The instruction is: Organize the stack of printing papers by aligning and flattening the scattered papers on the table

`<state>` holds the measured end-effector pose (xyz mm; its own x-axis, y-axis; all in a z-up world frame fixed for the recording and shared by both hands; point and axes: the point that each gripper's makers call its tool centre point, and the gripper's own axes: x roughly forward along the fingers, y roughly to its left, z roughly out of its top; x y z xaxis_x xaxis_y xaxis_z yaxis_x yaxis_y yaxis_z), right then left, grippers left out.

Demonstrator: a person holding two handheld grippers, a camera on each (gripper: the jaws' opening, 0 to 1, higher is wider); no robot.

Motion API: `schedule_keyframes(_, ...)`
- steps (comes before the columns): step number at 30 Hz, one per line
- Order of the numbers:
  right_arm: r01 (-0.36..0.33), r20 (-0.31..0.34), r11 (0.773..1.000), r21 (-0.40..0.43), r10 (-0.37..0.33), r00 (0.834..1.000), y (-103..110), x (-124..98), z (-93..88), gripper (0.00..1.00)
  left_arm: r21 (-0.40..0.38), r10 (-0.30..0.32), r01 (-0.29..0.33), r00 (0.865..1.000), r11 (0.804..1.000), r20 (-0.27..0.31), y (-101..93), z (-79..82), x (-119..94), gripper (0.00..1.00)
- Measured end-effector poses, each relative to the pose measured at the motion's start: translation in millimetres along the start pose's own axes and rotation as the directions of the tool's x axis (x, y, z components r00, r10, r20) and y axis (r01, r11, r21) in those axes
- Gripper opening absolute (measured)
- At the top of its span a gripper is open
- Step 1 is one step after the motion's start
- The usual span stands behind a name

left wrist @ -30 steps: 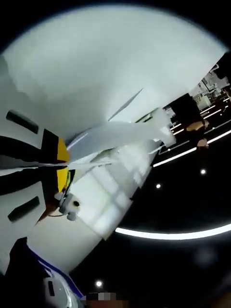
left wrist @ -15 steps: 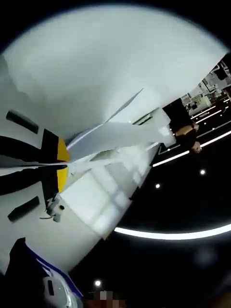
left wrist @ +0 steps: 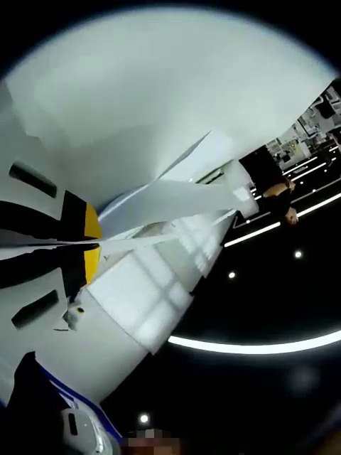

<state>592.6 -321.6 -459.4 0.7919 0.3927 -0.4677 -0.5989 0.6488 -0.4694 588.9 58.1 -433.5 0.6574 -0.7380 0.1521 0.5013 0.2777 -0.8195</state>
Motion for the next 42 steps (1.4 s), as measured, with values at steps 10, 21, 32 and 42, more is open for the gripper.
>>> schedule_keyframes(10,-0.016,-0.152,0.863,-0.505,-0.07,0.986,13.4,-3.3,-3.2,0.17,-0.005,0.007,-0.007,1.0,1.0,-0.002,4.0,0.7,0.4,0.06)
schedule_keyframes(21,-0.119,-0.205,0.787,-0.606,-0.009,0.979,33.4,8.7,10.1,0.14,-0.008,0.008,-0.008,1.0,1.0,0.002,3.4,1.4,0.6,0.06)
schedule_keyframes(32,-0.149,-0.219,0.688,-0.71,-0.014,0.976,36.6,29.5,19.4,0.14,-0.012,0.001,-0.001,1.0,1.0,0.003,1.7,1.1,0.2,0.06)
schedule_keyframes(42,-0.127,-0.209,0.599,-0.791,-0.07,0.975,26.7,40.6,25.1,0.13,-0.018,-0.002,0.002,1.0,1.0,0.004,0.0,1.1,1.2,0.06)
